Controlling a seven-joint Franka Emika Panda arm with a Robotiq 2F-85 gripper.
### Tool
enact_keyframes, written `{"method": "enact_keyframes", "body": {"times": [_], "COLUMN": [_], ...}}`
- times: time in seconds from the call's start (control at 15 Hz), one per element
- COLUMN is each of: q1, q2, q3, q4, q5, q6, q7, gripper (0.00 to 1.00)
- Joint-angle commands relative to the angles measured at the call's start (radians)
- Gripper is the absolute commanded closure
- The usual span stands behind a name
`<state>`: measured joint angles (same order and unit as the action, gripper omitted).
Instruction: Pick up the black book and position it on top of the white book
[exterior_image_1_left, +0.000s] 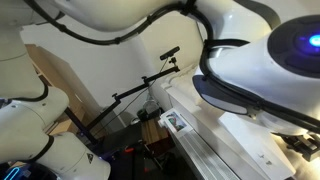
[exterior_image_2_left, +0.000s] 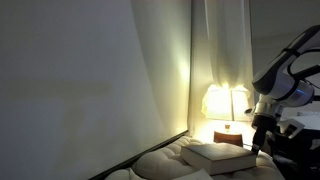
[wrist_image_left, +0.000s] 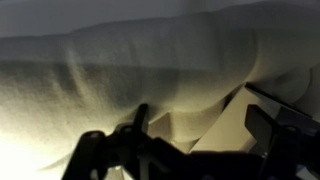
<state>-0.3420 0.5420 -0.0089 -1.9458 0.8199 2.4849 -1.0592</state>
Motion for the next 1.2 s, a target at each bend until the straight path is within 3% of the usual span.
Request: {"method": "enact_keyframes", "body": {"times": [0.0, 0.47, 1.13], "q1": [0.000, 0.027, 0.019], "q2": [0.071, 0.066, 0.011], "q3": [0.019, 0.048, 0.111], "q4": [0.056, 0.028, -0.024], "q5": [0.011, -0.034, -0.085], "q6": [0.047, 0.165, 0.237], "q7": [-0.011, 0.001, 0.006], "gripper": [0.00, 0.00, 0.00]}}
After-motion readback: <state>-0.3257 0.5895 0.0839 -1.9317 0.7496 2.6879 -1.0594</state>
